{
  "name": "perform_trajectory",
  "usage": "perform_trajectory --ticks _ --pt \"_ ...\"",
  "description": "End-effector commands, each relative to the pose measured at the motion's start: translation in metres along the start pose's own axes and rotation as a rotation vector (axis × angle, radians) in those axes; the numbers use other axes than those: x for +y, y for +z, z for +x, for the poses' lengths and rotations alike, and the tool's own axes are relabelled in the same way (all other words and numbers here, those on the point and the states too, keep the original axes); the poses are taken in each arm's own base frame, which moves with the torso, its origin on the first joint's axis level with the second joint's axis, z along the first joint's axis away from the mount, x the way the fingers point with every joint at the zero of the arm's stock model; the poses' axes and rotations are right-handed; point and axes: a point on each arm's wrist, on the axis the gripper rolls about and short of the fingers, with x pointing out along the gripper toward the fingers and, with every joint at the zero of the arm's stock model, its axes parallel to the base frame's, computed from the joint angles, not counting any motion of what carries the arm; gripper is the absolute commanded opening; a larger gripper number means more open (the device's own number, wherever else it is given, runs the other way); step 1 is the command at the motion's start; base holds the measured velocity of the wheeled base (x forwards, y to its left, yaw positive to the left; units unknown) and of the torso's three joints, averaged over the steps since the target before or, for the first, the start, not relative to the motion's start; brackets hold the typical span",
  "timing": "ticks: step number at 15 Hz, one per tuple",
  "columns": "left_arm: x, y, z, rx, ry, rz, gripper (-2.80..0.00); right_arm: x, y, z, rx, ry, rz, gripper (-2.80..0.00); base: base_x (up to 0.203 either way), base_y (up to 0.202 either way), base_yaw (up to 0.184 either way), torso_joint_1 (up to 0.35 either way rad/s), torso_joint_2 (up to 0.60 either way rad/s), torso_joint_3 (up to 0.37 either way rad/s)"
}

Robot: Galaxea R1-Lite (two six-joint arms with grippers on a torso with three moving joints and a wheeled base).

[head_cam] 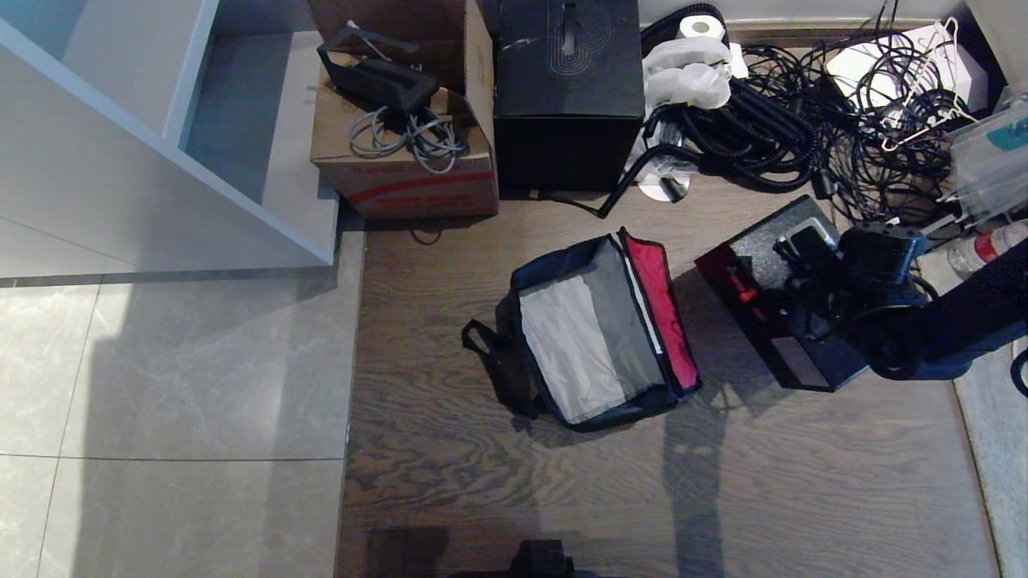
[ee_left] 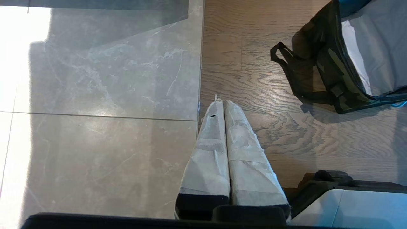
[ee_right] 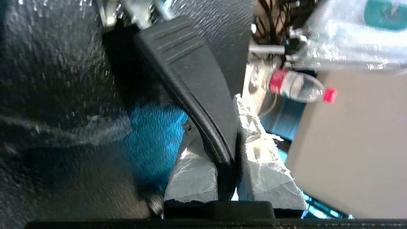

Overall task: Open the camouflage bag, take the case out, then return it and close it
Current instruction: Place the black box back

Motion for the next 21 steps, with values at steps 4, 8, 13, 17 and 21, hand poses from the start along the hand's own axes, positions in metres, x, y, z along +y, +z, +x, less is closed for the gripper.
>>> perform_trajectory --ticks 4,8,13,17,21 --pt "0.0 0.0 0.0 0.0 0.0 -0.001 -2.8 -0.042 0.019 -0.045 0.0 0.03 0.069 -2.8 0.0 0.0 0.0 0.0 0.0 0.0" --pt "0.0 0.0 0.0 0.0 0.0 -0.001 -2.8 -0.055 0.036 -0.085 0.052 0.098 0.135 -2.8 0.0 0.0 0.0 0.0 0.0 0.0" --pt "0.0 0.0 0.0 0.0 0.0 -0.001 -2.8 -0.053 0.065 -0.129 0.023 0.136 0.185 -2.8 0.0 0.0 0.0 0.0 0.0 0.0" --pt "0.0 0.0 0.0 0.0 0.0 -0.001 -2.8 -0.043 0.082 -0.157 -0.017 0.163 0.185 -2.8 0.0 0.0 0.0 0.0 0.0 0.0" --pt "0.0 0.0 0.0 0.0 0.0 -0.001 -2.8 -0.033 0.091 -0.172 -0.045 0.191 0.178 -2.8 0.0 0.0 0.0 0.0 0.0 0.0"
